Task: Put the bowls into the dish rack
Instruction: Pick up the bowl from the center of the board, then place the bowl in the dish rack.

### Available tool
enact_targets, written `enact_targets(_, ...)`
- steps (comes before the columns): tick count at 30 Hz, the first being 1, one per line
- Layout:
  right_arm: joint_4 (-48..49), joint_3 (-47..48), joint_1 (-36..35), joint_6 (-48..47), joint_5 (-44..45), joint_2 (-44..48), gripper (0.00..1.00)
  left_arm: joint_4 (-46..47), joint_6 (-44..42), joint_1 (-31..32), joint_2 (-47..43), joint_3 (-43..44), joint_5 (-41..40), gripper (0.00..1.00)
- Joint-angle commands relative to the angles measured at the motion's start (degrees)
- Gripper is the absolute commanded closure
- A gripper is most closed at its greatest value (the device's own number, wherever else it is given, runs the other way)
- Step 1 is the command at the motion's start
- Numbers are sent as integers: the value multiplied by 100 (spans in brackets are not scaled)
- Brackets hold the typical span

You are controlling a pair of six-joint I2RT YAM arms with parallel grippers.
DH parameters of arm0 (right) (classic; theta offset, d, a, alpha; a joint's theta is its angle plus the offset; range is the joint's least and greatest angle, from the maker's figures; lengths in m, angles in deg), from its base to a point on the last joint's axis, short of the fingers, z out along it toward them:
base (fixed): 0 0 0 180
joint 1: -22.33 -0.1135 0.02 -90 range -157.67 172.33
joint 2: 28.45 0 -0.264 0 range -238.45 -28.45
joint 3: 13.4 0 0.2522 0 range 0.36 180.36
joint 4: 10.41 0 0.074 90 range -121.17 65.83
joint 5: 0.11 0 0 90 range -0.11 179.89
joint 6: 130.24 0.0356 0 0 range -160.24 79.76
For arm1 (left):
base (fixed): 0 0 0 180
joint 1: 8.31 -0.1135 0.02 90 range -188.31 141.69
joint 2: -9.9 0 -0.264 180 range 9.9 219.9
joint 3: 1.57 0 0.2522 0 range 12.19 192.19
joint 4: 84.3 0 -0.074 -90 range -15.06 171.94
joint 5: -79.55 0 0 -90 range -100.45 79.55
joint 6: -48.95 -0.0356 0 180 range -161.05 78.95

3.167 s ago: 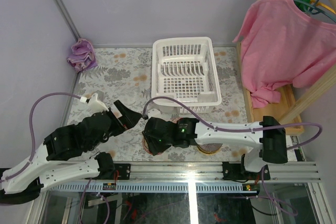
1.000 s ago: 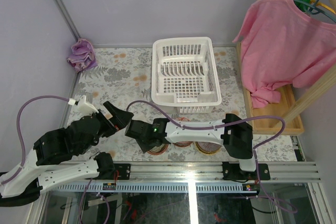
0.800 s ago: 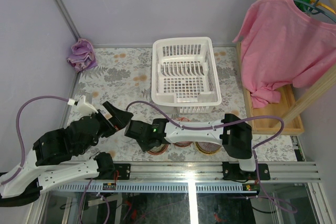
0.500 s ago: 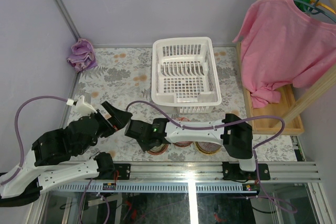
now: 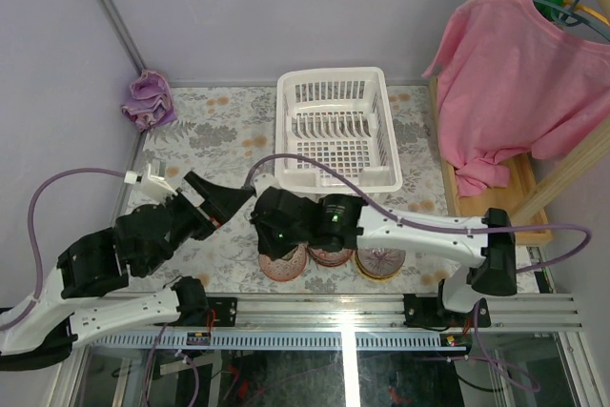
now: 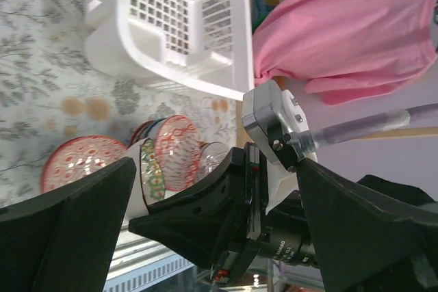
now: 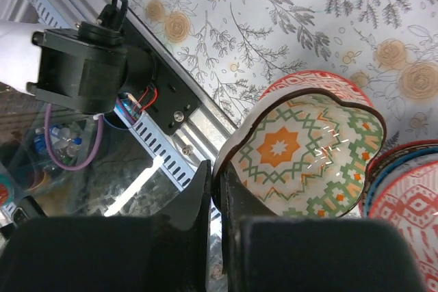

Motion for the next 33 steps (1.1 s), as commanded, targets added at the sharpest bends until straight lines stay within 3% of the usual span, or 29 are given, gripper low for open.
enact_targets(1, 365, 111, 741, -116, -120, 1239, 100, -774, -131, -60, 494, -34, -739, 0)
enact_targets(5, 348, 184, 1933, -428, -711, 1763, 100, -646, -396, -59, 1540, 270, -973, 0)
enact_targets(10, 171, 897, 3495, -781, -1744, 1643, 100, -593, -821, -212, 2688, 751, -1238, 0)
enact_targets(17, 489, 1616, 5323, -937, -3564, 765, 100, 1061, -2221, -2355, 2994, 129, 475, 0)
enact_targets(21, 1328, 1654, 6235, -611, -4705, 116, 100, 1412, -2545, -2688, 3573, 251, 1034, 0)
enact_targets(27, 2410, 1875, 6988, 92, -5788, -1236, 100, 1801, -2675, -2694, 4202, 462, 1448, 0)
enact_targets(33, 2887, 2235, 7038, 397, -5907, -2208, 100, 1965, -2867, -2910, 4675, 549, 1609, 0)
